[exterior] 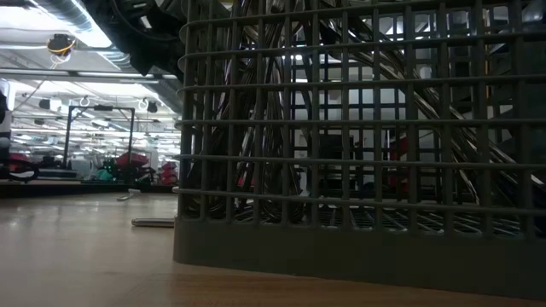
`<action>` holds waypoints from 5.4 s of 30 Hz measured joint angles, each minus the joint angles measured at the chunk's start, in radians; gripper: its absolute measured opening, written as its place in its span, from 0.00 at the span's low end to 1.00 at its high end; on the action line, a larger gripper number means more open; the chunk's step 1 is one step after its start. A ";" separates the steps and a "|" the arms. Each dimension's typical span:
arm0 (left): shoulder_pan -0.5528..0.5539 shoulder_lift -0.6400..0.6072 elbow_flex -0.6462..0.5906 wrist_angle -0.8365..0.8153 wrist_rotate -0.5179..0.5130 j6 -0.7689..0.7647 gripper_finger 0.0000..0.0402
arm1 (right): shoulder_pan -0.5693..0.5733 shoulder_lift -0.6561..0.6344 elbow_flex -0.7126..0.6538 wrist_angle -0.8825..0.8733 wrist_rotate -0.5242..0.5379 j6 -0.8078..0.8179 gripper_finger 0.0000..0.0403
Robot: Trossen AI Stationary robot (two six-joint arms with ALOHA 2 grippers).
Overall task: Sort silverware
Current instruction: Put the knife into the gray silverware rack, then put the fork into the gray silverware rack
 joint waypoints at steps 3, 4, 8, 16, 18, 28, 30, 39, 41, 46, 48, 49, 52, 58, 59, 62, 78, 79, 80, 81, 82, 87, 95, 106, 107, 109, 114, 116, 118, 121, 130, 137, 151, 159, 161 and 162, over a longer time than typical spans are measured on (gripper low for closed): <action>0.000 0.000 0.000 0.000 0.000 0.000 0.36 | 0.038 0.016 0.000 -0.013 0.019 0.017 0.01; 0.000 0.000 0.000 0.000 0.000 0.000 0.36 | 0.048 0.021 0.000 -0.012 0.025 0.022 0.01; 0.000 0.000 0.000 0.001 0.000 0.003 0.36 | 0.077 0.046 0.000 -0.011 0.029 0.023 0.01; 0.000 0.000 0.000 0.001 0.000 0.003 0.36 | 0.081 0.084 0.000 -0.008 0.038 0.024 0.06; 0.000 0.000 0.000 0.001 0.000 0.003 0.36 | 0.080 0.089 0.000 -0.008 0.046 0.024 0.07; 0.000 0.000 0.000 -0.001 0.000 0.004 0.36 | 0.081 0.097 0.000 -0.011 0.119 0.024 0.13; 0.000 0.000 0.000 0.001 0.000 0.004 0.36 | 0.081 0.097 0.000 -0.014 0.125 0.023 0.14; 0.000 0.000 0.000 0.001 0.000 0.004 0.36 | 0.080 0.097 0.000 -0.065 0.127 0.021 0.13; 0.000 0.000 0.000 0.001 0.000 0.004 0.36 | 0.081 0.097 0.009 -0.100 0.148 0.021 0.13; 0.000 0.000 0.000 0.001 0.000 0.003 0.36 | 0.081 0.096 0.050 -0.134 0.200 0.020 0.13; 0.000 0.000 0.000 0.002 0.000 0.003 0.36 | 0.081 0.095 0.075 -0.150 0.221 0.019 0.13; 0.000 0.000 0.000 0.001 0.000 0.003 0.36 | 0.081 0.095 0.087 -0.165 0.240 0.018 0.13; 0.000 0.000 0.000 0.001 0.000 0.002 0.36 | 0.081 0.095 0.122 -0.221 0.322 0.018 0.13; 0.024 0.000 0.000 -0.011 0.001 -0.049 0.36 | 0.080 0.059 0.132 -0.295 0.516 -0.012 0.13; 0.032 0.000 0.000 -0.020 0.001 -0.060 0.36 | 0.080 0.049 0.132 -0.300 0.543 -0.025 0.13; 0.062 0.000 0.000 -0.054 0.001 -0.082 0.36 | 0.080 0.020 0.132 -0.298 0.606 -0.056 0.13; 0.136 0.041 0.000 -0.042 0.013 0.005 0.36 | -0.076 -0.115 0.132 -0.110 0.708 -0.199 0.13; 0.125 0.042 0.000 -0.060 0.038 0.036 0.36 | -0.098 -0.115 0.132 -0.095 0.675 -0.219 0.12; 0.113 0.041 0.000 -0.071 0.062 0.064 0.36 | -0.120 -0.115 0.132 -0.081 0.639 -0.238 0.12; 0.100 0.041 0.000 -0.086 0.081 0.086 0.36 | -0.144 -0.115 0.130 -0.067 0.598 -0.251 0.12; 0.086 0.040 0.000 -0.103 0.097 0.096 0.36 | -0.169 -0.115 0.121 -0.045 0.560 -0.270 0.13; 0.000 0.037 0.000 -0.197 0.116 0.125 0.36 | -0.280 -0.114 0.039 0.066 0.376 -0.348 0.12; -0.132 0.037 -0.001 -0.383 0.066 0.115 0.36 | -0.397 -0.114 -0.153 0.227 0.193 -0.416 0.12; -0.228 0.136 -0.003 -0.187 -0.119 0.056 0.36 | -0.424 -0.114 -0.252 0.268 0.158 -0.426 0.13; -0.230 0.151 -0.003 -0.172 -0.119 0.055 0.36 | -0.424 -0.114 -0.252 0.270 0.158 -0.426 0.12; -0.233 0.176 -0.004 -0.141 -0.119 0.039 0.36 | -0.424 -0.114 -0.252 0.271 0.156 -0.426 0.13; -0.242 0.228 -0.003 -0.063 -0.122 0.011 0.36 | -0.424 -0.114 -0.252 0.274 0.148 -0.426 0.13; -0.243 0.244 -0.003 -0.050 -0.121 0.011 0.36 | -0.424 -0.114 -0.252 0.275 0.147 -0.426 0.13; -0.243 0.258 -0.003 -0.040 -0.121 0.011 0.36 | -0.424 -0.114 -0.252 0.276 0.147 -0.429 0.12; -0.243 0.279 -0.003 -0.045 -0.121 0.003 0.36 | -0.424 -0.114 -0.252 0.282 0.147 -0.432 0.13; -0.269 0.306 -0.003 -0.047 -0.185 -0.020 0.36 | -0.424 -0.114 -0.252 0.282 0.116 -0.432 0.13; -0.290 0.306 -0.003 -0.064 -0.266 -0.004 0.36 | -0.424 -0.114 -0.252 0.282 0.114 -0.428 0.13; -0.295 0.301 0.003 -0.198 -0.296 0.003 0.36 | -0.424 -0.114 -0.251 0.283 0.114 -0.425 0.13; -0.293 0.302 0.000 -0.209 -0.296 0.004 0.24 | -0.424 -0.114 -0.251 0.283 0.114 -0.425 0.13; -0.293 0.302 0.000 -0.212 -0.298 -0.001 0.18 | -0.424 -0.114 -0.251 0.283 0.114 -0.425 0.13; -0.293 0.302 0.000 -0.213 -0.299 -0.003 0.16 | -0.424 -0.114 -0.251 0.283 0.114 -0.425 0.13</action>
